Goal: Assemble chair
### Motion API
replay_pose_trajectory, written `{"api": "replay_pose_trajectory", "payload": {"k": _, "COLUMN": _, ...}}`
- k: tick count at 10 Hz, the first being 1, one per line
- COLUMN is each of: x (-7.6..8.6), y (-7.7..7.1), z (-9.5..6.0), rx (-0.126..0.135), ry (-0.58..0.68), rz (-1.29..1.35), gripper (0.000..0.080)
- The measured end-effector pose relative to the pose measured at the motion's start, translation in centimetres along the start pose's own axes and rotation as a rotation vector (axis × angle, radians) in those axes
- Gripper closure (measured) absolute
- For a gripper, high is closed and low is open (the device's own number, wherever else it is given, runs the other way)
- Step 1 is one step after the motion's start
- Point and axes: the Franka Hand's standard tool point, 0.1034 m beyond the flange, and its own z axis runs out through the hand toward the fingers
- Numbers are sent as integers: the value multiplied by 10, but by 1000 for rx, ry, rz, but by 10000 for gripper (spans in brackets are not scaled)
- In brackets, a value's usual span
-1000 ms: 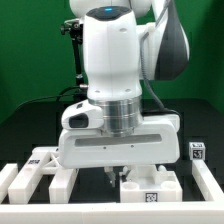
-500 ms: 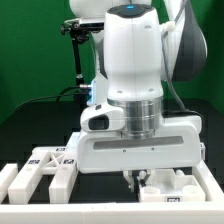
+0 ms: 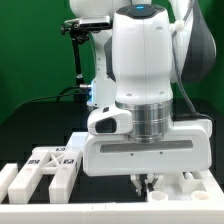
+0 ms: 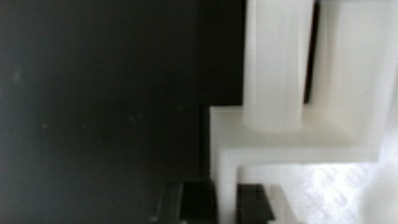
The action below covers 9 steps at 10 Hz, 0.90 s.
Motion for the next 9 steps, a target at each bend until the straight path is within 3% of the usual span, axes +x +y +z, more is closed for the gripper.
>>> {"api": "replay_pose_trajectory", "payload": {"k": 1, "x": 0, "y": 0, "z": 0, "rx": 0, "ry": 0, "rz": 0, "gripper": 673}}
{"api": "replay_pose_trajectory", "payload": {"k": 3, "x": 0, "y": 0, "z": 0, "rx": 0, "ry": 0, "rz": 0, "gripper": 399}}
{"api": "replay_pose_trajectory", "payload": {"k": 4, "x": 0, "y": 0, "z": 0, "rx": 0, "ry": -1, "rz": 0, "gripper": 399}}
{"api": "replay_pose_trajectory", "payload": {"k": 5, "x": 0, "y": 0, "z": 0, "rx": 0, "ry": -1, "rz": 0, "gripper": 226}}
{"api": "replay_pose_trajectory", "payload": {"k": 6, "x": 0, "y": 0, "z": 0, "rx": 0, "ry": -1, "rz": 0, "gripper": 173}}
{"api": "replay_pose_trajectory", "payload": {"k": 9, "x": 0, "y": 0, "z": 0, "rx": 0, "ry": -1, "rz": 0, "gripper": 151}}
